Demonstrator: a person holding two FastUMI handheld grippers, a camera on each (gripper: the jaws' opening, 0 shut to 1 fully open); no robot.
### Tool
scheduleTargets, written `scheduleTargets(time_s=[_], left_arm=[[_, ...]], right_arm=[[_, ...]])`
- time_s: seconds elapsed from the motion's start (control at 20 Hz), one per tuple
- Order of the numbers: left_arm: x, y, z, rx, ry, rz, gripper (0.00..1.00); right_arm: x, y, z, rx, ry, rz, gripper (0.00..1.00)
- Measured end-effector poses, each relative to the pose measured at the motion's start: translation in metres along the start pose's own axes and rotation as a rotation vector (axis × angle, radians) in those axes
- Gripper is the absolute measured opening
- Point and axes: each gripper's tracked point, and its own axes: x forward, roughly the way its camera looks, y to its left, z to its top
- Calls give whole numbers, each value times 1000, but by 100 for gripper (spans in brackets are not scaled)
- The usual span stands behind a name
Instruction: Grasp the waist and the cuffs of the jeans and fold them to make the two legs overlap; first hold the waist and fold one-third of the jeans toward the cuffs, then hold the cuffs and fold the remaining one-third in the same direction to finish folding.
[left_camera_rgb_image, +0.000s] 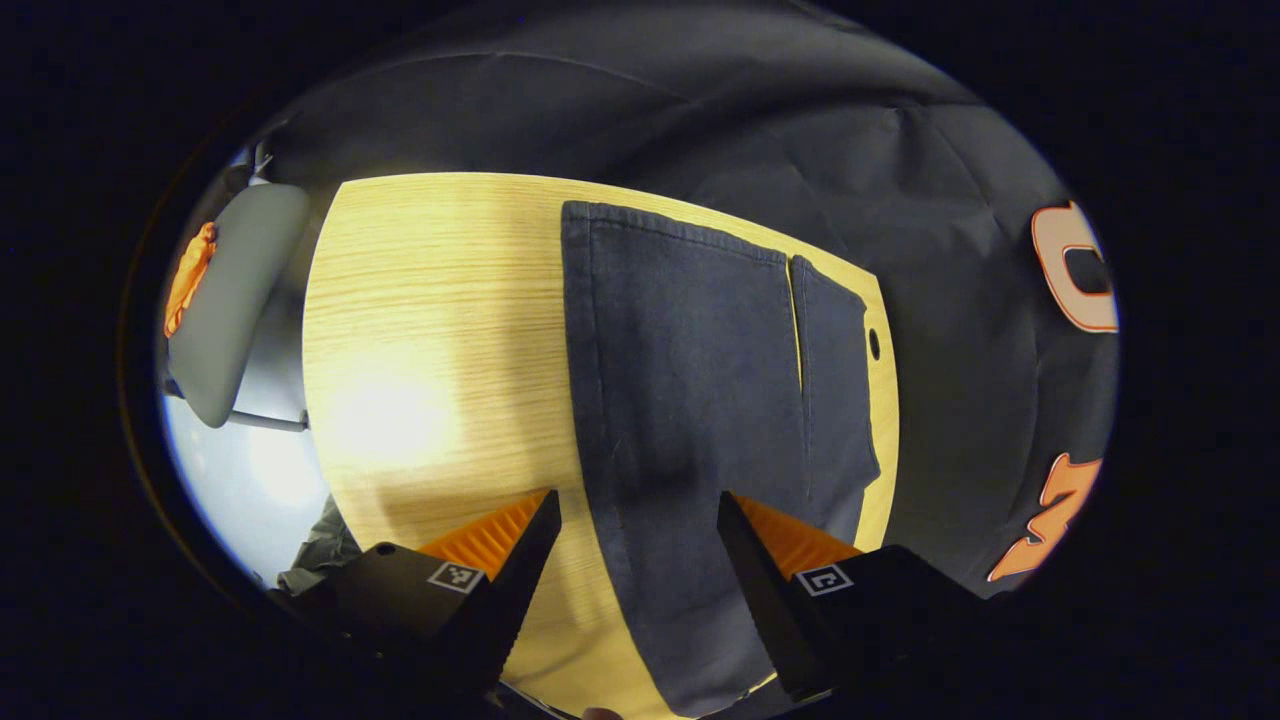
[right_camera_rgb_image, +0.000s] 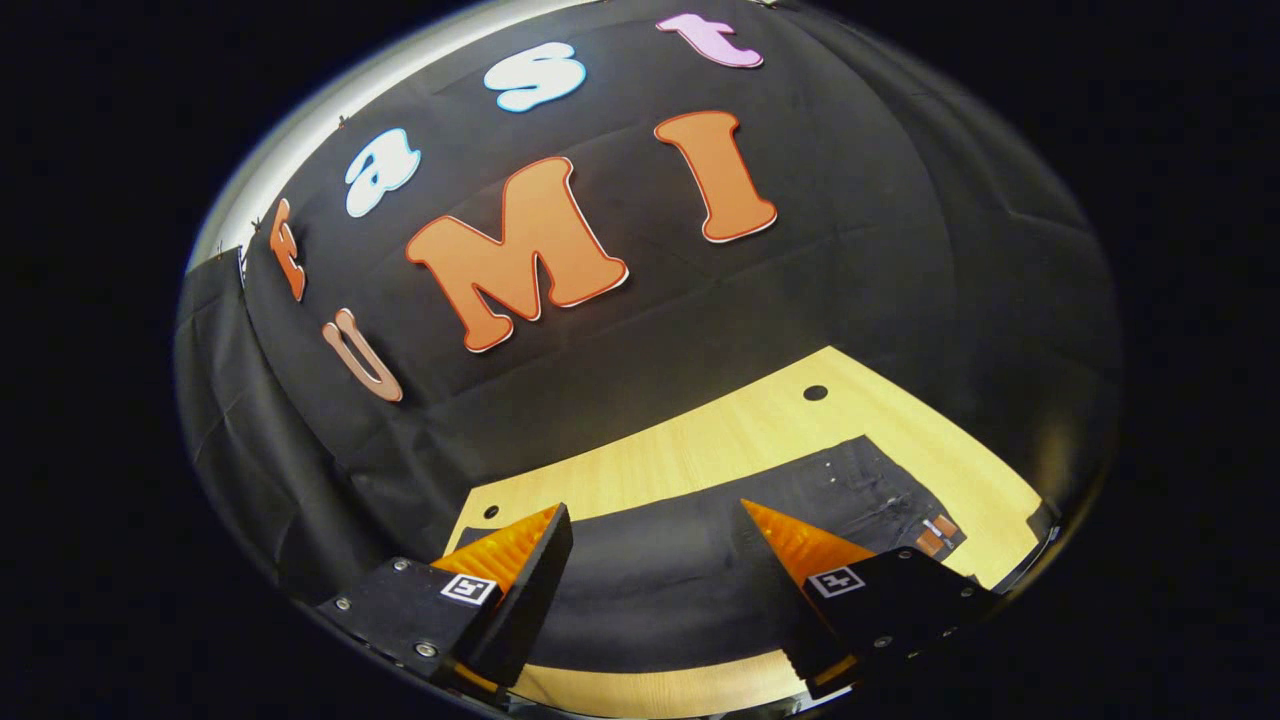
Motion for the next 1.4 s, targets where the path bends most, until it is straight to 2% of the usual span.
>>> scheduleTargets(time_s=[0.15,0.3,0.5,0.6,0.65,0.75,0.8,0.9,1.05,1.15,1.4], left_arm=[[10,-18,2,-15,17,-77,97],[19,-34,3,-27,37,-123,95],[39,-69,-3,45,69,-195,95],[59,-77,-4,52,74,-185,86],[66,-71,-4,56,83,-135,59],[75,-74,-4,45,123,-124,6],[72,-75,-6,39,158,-127,6],[67,-86,-4,44,145,-165,5],[58,-92,-2,68,152,-169,5],[50,-80,-5,62,164,-167,4],[33,-60,-7,39,170,-146,4]], right_arm=[[0,5,-2,12,1,12,97],[2,5,-5,26,15,10,97],[0,-6,-2,11,10,-18,97],[-4,-17,-2,31,12,-39,97],[-3,-25,-4,51,13,-50,97],[-2,-42,-11,86,26,-78,98],[-1,-52,-17,90,37,-93,97],[1,-78,-33,125,86,-120,98],[3,-125,-61,289,150,-155,98],[4,-167,-88,390,181,-220,98],[11,-243,-174,699,301,-332,98]])
